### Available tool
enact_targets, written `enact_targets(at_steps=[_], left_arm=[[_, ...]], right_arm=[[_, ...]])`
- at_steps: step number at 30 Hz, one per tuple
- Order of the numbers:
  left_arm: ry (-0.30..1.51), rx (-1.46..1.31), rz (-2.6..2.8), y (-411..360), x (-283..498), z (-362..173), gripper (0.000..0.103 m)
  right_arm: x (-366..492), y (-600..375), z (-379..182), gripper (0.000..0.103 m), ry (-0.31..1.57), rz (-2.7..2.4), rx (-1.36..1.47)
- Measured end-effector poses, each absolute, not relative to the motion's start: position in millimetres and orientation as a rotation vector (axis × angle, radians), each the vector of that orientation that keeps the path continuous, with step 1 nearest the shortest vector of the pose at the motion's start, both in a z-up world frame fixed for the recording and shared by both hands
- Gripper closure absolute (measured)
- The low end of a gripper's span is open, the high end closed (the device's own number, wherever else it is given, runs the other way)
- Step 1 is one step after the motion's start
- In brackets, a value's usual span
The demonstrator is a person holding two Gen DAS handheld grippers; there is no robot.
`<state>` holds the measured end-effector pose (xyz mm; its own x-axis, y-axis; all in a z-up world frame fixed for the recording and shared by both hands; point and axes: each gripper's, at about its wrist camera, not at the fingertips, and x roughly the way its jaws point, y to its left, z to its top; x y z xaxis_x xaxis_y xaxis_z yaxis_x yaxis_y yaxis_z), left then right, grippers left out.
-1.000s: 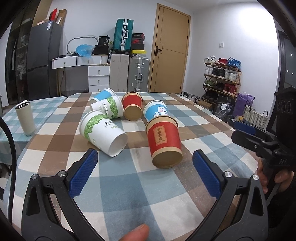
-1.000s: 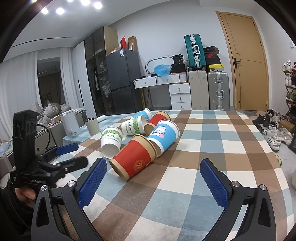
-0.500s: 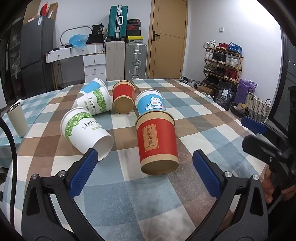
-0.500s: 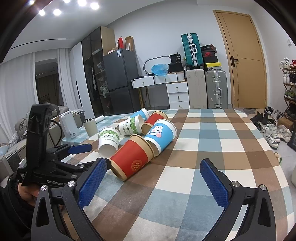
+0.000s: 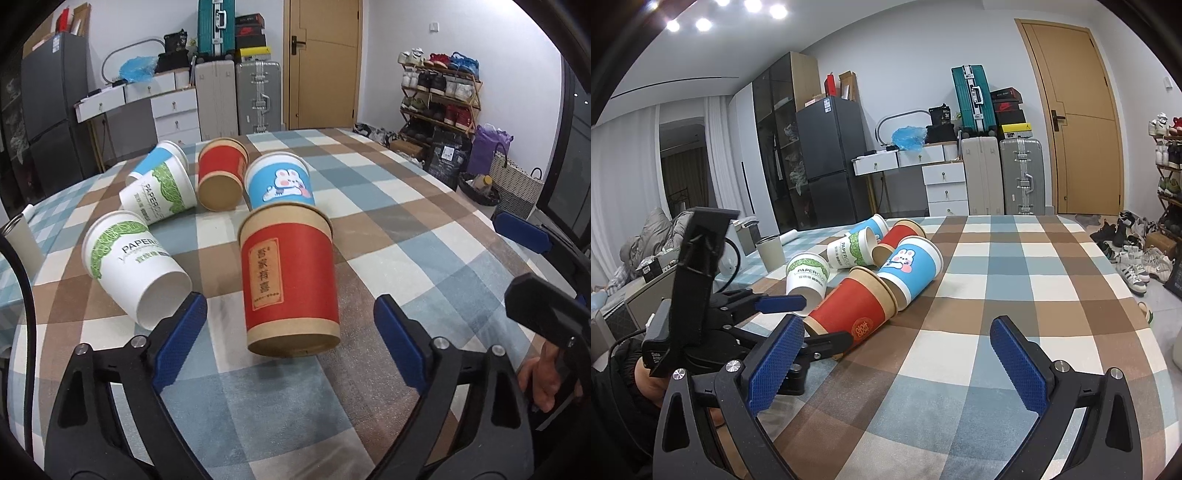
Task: Flip cup upright
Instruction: 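Move the left tool toward the red cup lying on its side, then close the left gripper around the red cup's body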
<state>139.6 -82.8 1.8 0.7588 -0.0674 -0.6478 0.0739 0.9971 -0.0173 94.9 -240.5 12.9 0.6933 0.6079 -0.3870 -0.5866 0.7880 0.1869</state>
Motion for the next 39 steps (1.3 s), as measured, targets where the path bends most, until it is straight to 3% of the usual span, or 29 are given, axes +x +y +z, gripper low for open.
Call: enact_targets(at_steps=[12, 15, 17, 39], left_arm=[[0.776, -0.046, -0.096, -81, 157, -6, 0.024], [0.775, -0.045, -0.099, -82, 157, -6, 0.034], [0.781, -0.049, -0.098, -82, 158, -7, 0.047], [0.683, -0.132, -0.053, -57, 112, 13, 0.049]], right_arm=[[95, -241, 13, 0.0, 0.451, 0.667, 0.05], [95, -241, 13, 0.0, 0.451, 0.667, 0.05], [95, -241, 13, 0.0, 0.452, 0.668, 0.051], [94, -240, 12, 0.0, 0.449, 0.672, 0.046]])
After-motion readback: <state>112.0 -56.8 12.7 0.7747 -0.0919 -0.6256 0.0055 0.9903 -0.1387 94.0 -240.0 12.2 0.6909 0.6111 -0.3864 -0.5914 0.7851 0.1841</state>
